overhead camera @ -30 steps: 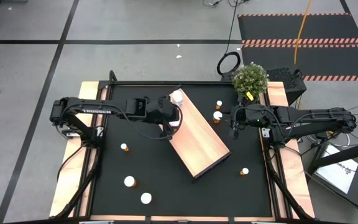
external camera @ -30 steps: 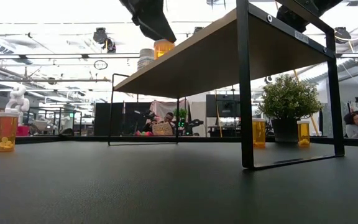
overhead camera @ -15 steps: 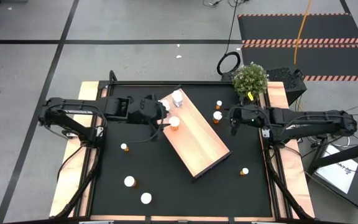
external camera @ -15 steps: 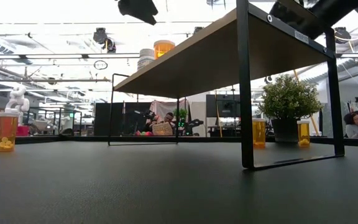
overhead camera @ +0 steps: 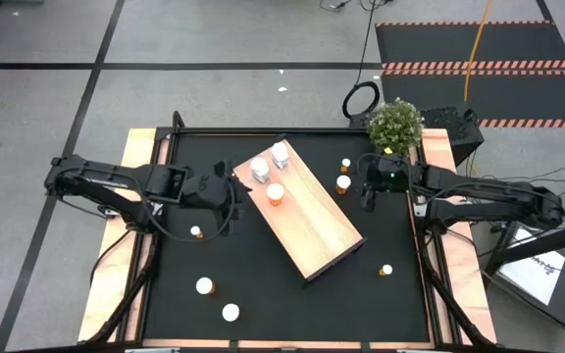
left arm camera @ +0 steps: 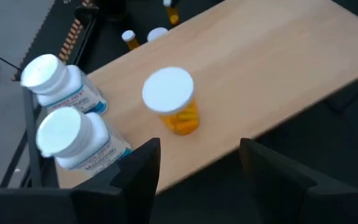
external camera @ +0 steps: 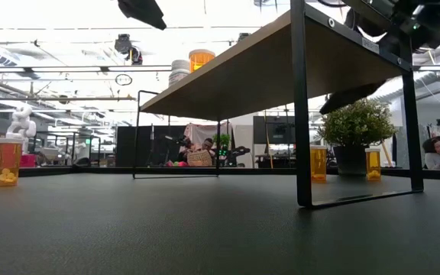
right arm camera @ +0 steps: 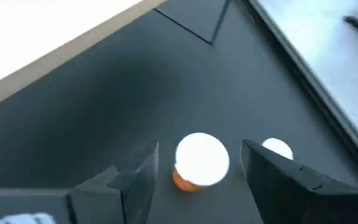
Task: Pick and place medicine bottles onto shelf by color
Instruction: Put the top orange capsule bottle on the shelf aligned with the orange capsule bottle
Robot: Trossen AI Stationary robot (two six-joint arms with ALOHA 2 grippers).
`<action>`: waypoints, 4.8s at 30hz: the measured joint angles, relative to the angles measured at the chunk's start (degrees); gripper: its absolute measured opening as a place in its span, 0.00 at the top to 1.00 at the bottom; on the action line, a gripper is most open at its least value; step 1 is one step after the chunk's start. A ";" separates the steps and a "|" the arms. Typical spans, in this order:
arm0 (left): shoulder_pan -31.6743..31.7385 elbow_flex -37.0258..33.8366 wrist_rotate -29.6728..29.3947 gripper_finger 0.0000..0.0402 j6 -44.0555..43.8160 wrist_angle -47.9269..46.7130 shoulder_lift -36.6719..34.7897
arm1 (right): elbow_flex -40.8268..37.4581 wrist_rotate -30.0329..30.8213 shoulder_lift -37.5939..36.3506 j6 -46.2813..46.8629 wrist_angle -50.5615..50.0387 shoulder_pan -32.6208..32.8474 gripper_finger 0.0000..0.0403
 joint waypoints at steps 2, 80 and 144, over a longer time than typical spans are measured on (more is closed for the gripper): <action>-0.75 -0.19 -0.96 0.45 0.12 1.09 -0.47 | -0.72 -1.97 0.50 -0.94 1.42 -0.84 0.43; -1.29 -0.22 -2.29 0.47 -0.54 4.63 -0.56 | -3.93 -10.13 12.88 -7.41 15.89 -9.21 0.35; -1.29 -0.20 -2.25 0.47 -1.83 4.82 -0.56 | -3.72 -9.47 18.85 -7.54 17.52 -9.74 0.66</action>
